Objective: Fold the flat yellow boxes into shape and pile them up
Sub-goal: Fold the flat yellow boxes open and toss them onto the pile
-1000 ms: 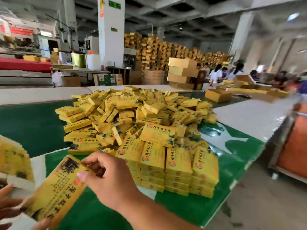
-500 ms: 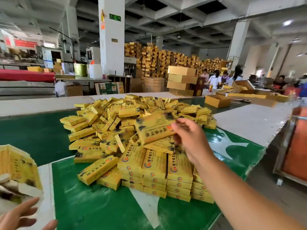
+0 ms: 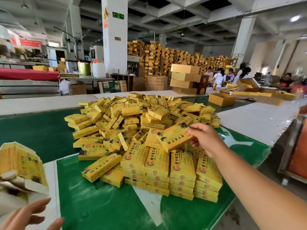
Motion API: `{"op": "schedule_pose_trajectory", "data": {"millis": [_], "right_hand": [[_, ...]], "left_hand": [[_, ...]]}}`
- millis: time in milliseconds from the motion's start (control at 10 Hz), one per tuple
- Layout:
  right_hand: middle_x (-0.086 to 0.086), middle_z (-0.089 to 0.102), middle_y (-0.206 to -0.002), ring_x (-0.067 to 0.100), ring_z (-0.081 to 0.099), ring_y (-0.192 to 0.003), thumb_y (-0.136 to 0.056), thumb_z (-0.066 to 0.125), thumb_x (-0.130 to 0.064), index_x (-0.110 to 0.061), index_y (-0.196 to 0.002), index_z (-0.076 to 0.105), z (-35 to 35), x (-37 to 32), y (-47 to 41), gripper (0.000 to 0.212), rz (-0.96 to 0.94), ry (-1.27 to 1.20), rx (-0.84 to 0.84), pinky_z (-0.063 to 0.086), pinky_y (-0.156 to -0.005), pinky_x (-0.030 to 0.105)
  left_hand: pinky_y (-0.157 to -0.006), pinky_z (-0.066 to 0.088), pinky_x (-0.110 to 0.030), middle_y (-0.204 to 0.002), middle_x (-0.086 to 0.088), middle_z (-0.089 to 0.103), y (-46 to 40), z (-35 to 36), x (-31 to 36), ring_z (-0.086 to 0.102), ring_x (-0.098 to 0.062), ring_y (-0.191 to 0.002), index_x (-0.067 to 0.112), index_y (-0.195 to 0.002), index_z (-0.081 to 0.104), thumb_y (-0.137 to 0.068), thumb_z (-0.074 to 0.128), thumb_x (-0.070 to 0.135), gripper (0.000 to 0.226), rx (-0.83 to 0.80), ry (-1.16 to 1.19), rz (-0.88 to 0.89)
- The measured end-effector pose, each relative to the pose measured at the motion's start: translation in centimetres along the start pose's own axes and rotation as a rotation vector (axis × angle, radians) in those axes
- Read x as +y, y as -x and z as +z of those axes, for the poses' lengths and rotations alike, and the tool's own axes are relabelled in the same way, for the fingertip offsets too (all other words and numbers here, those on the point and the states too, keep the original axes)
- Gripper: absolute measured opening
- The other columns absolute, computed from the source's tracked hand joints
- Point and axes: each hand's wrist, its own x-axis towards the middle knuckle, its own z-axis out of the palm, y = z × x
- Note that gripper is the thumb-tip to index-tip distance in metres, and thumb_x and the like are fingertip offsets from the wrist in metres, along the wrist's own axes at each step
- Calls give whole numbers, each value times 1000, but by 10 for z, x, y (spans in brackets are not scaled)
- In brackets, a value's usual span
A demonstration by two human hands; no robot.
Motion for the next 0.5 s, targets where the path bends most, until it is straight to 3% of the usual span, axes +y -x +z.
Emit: {"op": "schedule_pose_trajectory", "data": {"millis": [100,200,300,400,500], "right_hand": [[4,71,-92,16,70,-62,-94,63,-19,-21,-127,55,16,2,13,34,-67,180,9,59,-58,31],[-5,70,-92,15,69,-64,-92,63,-36,-29,-128,53,23,3,25,38,-236,598,51,60,-65,38],[-7,67,-90,13,66,-71,-88,63,-49,-32,-128,52,24,2,35,45,-287,787,34,59,-68,37],[-7,66,-91,12,64,-75,-86,60,-59,-31,-132,50,25,5,45,55,-340,916,33,57,-66,31],[-5,56,-121,14,58,-103,-84,52,-68,-30,-142,43,28,7,56,70,-549,956,53,48,-80,27]], "left_hand": [[-77,39,-1,-97,-4,58,2,2,-19,52,11,-84,46,-107,58,-52,58,79,65,136,-136,-50],[-73,43,-6,-100,8,55,7,-1,-27,52,6,-85,61,-109,51,-55,59,69,55,154,-150,-66],[-71,46,-11,-108,27,53,10,-4,-34,53,6,-87,56,-115,50,-55,54,84,66,74,-149,-159],[-67,46,-7,-110,29,53,12,-8,-36,54,5,-87,54,-116,52,-57,59,79,64,39,-172,-168],[-66,46,-5,-109,29,54,13,-15,-23,56,4,-86,54,-115,53,-59,70,61,58,-18,-170,-142]]}}
